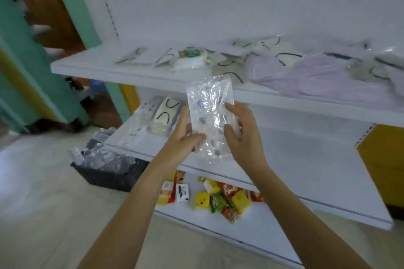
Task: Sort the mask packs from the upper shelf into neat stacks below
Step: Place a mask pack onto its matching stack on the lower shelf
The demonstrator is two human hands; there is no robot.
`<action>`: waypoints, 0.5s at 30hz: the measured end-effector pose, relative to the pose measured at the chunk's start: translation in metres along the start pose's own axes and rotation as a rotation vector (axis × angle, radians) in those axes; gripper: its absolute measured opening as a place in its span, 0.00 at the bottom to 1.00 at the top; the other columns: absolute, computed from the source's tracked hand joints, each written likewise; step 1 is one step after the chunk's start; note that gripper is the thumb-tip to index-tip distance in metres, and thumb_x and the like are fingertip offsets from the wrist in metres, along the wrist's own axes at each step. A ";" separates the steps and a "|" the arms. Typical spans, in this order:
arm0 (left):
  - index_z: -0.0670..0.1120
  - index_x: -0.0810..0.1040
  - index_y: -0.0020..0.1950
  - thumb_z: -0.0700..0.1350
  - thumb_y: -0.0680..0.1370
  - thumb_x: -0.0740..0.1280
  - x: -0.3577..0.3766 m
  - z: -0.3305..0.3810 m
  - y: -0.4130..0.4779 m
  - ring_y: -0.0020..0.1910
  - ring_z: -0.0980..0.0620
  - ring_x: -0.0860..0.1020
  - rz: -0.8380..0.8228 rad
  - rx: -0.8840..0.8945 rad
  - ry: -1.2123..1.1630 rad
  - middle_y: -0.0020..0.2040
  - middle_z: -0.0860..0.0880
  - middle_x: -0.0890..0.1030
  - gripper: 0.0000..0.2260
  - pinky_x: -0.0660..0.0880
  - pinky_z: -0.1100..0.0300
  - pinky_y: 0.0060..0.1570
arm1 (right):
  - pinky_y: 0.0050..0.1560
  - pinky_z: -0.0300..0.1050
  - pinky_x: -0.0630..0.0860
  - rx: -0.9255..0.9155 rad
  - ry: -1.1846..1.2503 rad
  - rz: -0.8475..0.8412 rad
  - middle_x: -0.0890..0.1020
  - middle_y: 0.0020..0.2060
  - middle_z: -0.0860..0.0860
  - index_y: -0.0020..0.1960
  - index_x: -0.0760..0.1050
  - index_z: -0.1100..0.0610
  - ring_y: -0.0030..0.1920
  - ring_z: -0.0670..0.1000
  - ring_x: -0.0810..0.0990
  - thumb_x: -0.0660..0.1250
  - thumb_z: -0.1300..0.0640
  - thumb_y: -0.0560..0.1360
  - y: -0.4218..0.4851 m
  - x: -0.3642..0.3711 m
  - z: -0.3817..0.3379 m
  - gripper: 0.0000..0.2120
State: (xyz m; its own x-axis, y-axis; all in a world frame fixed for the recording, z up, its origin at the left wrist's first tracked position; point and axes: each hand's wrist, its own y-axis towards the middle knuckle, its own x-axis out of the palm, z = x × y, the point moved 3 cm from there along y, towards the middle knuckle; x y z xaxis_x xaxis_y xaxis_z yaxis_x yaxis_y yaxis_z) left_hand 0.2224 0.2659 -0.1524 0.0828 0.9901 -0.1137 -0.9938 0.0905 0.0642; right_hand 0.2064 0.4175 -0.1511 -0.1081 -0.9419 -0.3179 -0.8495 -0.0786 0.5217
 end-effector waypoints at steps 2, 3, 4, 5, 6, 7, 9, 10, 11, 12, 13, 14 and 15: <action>0.73 0.58 0.68 0.37 0.77 0.64 -0.038 -0.037 -0.035 0.55 0.50 0.79 0.036 -0.152 0.024 0.59 0.53 0.79 0.34 0.76 0.48 0.57 | 0.64 0.29 0.63 0.022 0.041 -0.058 0.69 0.63 0.51 0.62 0.68 0.51 0.65 0.44 0.67 0.61 0.69 0.74 -0.033 0.049 -0.003 0.21; 0.74 0.59 0.67 0.38 0.75 0.65 -0.057 -0.057 -0.049 0.54 0.50 0.80 0.072 -0.225 0.043 0.56 0.51 0.81 0.34 0.77 0.48 0.56 | 0.62 0.24 0.61 0.064 0.061 -0.107 0.69 0.63 0.50 0.62 0.68 0.51 0.64 0.41 0.67 0.60 0.70 0.75 -0.047 0.073 -0.002 0.21; 0.72 0.61 0.67 0.38 0.73 0.65 -0.075 -0.074 -0.062 0.52 0.50 0.80 0.111 -0.286 0.056 0.54 0.49 0.81 0.34 0.77 0.47 0.56 | 0.60 0.22 0.60 0.130 0.086 -0.161 0.68 0.63 0.50 0.62 0.68 0.52 0.63 0.39 0.67 0.60 0.70 0.76 -0.059 0.096 0.000 0.20; 0.67 0.62 0.70 0.36 0.72 0.65 -0.092 -0.090 -0.072 0.51 0.48 0.80 0.150 -0.335 0.060 0.53 0.46 0.81 0.34 0.77 0.46 0.54 | 0.60 0.22 0.61 0.200 0.101 -0.211 0.68 0.64 0.51 0.63 0.68 0.52 0.63 0.39 0.67 0.60 0.70 0.76 -0.070 0.118 0.003 0.20; 0.60 0.63 0.72 0.34 0.73 0.64 -0.106 -0.102 -0.080 0.49 0.48 0.80 0.186 -0.369 0.057 0.53 0.44 0.81 0.33 0.77 0.48 0.50 | 0.62 0.26 0.63 0.264 0.106 -0.244 0.68 0.65 0.53 0.63 0.69 0.54 0.63 0.42 0.68 0.60 0.69 0.77 -0.079 0.138 0.007 0.19; 0.54 0.64 0.72 0.32 0.73 0.62 -0.119 -0.112 -0.087 0.48 0.48 0.79 0.222 -0.394 0.052 0.53 0.43 0.80 0.31 0.77 0.51 0.46 | 0.64 0.33 0.65 0.322 0.100 -0.271 0.67 0.66 0.54 0.64 0.69 0.55 0.64 0.46 0.68 0.60 0.68 0.77 -0.086 0.157 0.011 0.18; 0.48 0.68 0.68 0.30 0.74 0.61 -0.144 -0.126 -0.091 0.45 0.53 0.78 0.309 -0.431 0.055 0.51 0.47 0.79 0.25 0.75 0.60 0.40 | 0.60 0.38 0.68 0.434 0.092 -0.323 0.68 0.64 0.56 0.65 0.69 0.57 0.63 0.53 0.70 0.60 0.66 0.78 -0.093 0.191 0.016 0.17; 0.48 0.70 0.64 0.29 0.74 0.60 -0.157 -0.132 -0.090 0.44 0.55 0.77 0.352 -0.449 0.067 0.50 0.50 0.79 0.22 0.74 0.63 0.40 | 0.58 0.41 0.70 0.483 0.093 -0.348 0.69 0.63 0.57 0.65 0.69 0.57 0.61 0.55 0.72 0.61 0.65 0.77 -0.095 0.208 0.019 0.17; 0.47 0.73 0.62 0.29 0.74 0.60 -0.171 -0.140 -0.087 0.45 0.55 0.78 0.386 -0.463 0.078 0.50 0.51 0.79 0.20 0.74 0.64 0.41 | 0.58 0.45 0.72 0.515 0.092 -0.371 0.70 0.61 0.58 0.65 0.69 0.57 0.59 0.58 0.73 0.61 0.65 0.77 -0.094 0.223 0.022 0.17; 0.44 0.74 0.62 0.29 0.74 0.60 -0.184 -0.148 -0.081 0.48 0.53 0.78 0.414 -0.471 0.089 0.52 0.50 0.79 0.19 0.75 0.63 0.44 | 0.58 0.49 0.73 0.533 0.086 -0.392 0.71 0.59 0.59 0.65 0.69 0.57 0.57 0.59 0.73 0.62 0.65 0.76 -0.092 0.238 0.026 0.18; 0.42 0.75 0.62 0.29 0.74 0.61 -0.197 -0.158 -0.074 0.51 0.51 0.78 0.431 -0.475 0.112 0.54 0.48 0.79 0.19 0.74 0.61 0.47 | 0.58 0.51 0.73 0.537 0.076 -0.414 0.71 0.59 0.59 0.66 0.69 0.57 0.57 0.59 0.73 0.62 0.66 0.76 -0.089 0.253 0.030 0.19; 0.42 0.75 0.63 0.30 0.74 0.61 -0.210 -0.167 -0.065 0.53 0.50 0.77 0.438 -0.481 0.151 0.55 0.48 0.79 0.18 0.73 0.61 0.48 | 0.58 0.49 0.73 0.538 0.064 -0.437 0.71 0.60 0.58 0.66 0.69 0.58 0.56 0.57 0.73 0.62 0.67 0.75 -0.084 0.268 0.036 0.20; 0.41 0.75 0.63 0.30 0.75 0.61 -0.223 -0.176 -0.055 0.53 0.51 0.77 0.434 -0.483 0.193 0.54 0.49 0.78 0.18 0.72 0.62 0.48 | 0.57 0.44 0.71 0.543 0.052 -0.460 0.70 0.61 0.57 0.67 0.68 0.58 0.54 0.54 0.73 0.62 0.67 0.75 -0.078 0.284 0.042 0.21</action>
State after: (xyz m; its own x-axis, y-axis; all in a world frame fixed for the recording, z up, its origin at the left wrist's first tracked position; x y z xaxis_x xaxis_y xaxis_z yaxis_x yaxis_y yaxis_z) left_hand 0.2455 0.0215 -0.3052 -0.3015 0.8847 -0.3556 -0.8592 -0.4138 -0.3010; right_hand 0.2203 0.1703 -0.3156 0.3365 -0.8675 -0.3662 -0.9417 -0.3109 -0.1290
